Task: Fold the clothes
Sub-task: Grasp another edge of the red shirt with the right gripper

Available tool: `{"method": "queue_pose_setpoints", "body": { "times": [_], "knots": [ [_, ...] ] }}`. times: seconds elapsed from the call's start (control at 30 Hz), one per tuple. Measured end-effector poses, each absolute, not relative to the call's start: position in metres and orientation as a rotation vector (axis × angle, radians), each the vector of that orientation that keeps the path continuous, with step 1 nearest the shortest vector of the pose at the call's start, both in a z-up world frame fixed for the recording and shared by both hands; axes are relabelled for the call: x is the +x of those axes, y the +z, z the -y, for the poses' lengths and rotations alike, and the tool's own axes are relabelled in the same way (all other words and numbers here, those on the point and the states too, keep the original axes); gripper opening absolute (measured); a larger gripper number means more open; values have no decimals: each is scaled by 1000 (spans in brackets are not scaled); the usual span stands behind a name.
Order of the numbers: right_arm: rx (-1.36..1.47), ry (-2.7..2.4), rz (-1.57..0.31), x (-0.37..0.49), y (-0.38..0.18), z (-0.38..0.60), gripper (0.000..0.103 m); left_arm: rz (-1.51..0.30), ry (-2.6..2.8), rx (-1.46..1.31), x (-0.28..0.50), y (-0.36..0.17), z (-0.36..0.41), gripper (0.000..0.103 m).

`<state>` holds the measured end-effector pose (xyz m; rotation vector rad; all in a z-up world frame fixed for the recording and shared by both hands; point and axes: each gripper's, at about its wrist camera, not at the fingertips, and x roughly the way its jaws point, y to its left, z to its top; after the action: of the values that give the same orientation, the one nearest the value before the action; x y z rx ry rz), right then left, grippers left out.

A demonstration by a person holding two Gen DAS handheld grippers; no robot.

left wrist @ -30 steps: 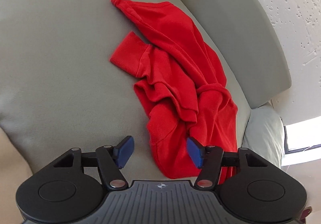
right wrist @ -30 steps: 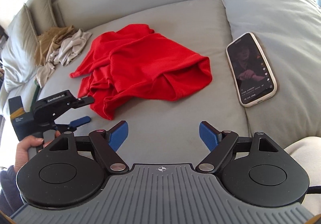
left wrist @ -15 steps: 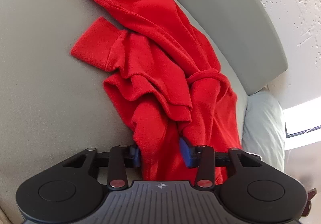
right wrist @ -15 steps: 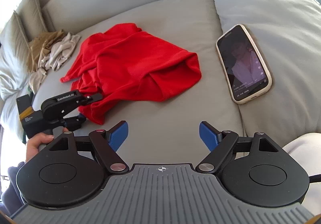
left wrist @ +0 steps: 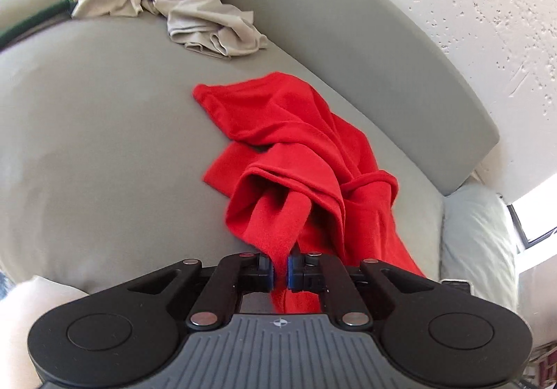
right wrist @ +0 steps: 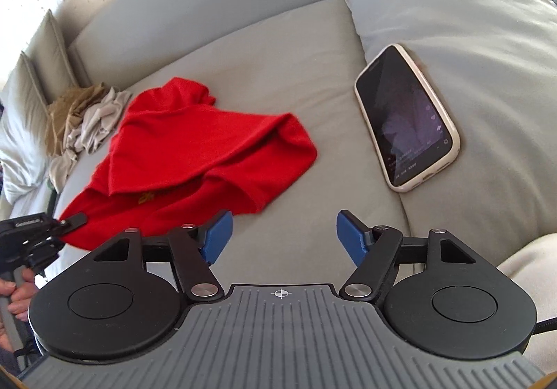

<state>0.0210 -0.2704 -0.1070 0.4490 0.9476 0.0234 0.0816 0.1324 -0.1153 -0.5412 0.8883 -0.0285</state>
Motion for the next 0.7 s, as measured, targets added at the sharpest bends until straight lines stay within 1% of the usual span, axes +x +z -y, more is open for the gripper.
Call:
{"method": "queue_pose_setpoints", "body": {
  "times": [0.1,0.3,0.4,0.5,0.57,0.6,0.63,0.67,0.7],
  "knots": [
    [402,10,-910,34,-124,273,67,-923,-12,-587,76,-125,-143,7],
    [418,64,-799,62,-153,285,65,-941,2,-568,87,-137,-144,7],
    [317,101,-794,75,-163,268,65,-946,10,-570,88,-140,-145,7],
    [157,132,-789,87,-169,241,65,-956,19,-565,88,-143,-147,7],
    [75,115,-765,95,-169,230,59,-961,27,-562,88,-145,-147,7],
    [128,72,-768,98,-170,238,45,-962,31,-562,88,-145,-148,7],
    [189,27,-772,102,-172,247,37,-964,35,-562,87,-145,-148,7],
    [250,-18,-776,105,-173,256,36,-965,37,-564,87,-145,-149,7],
    [310,-64,-778,109,-174,265,31,-966,37,-565,88,-146,-149,8]
  ]
}}
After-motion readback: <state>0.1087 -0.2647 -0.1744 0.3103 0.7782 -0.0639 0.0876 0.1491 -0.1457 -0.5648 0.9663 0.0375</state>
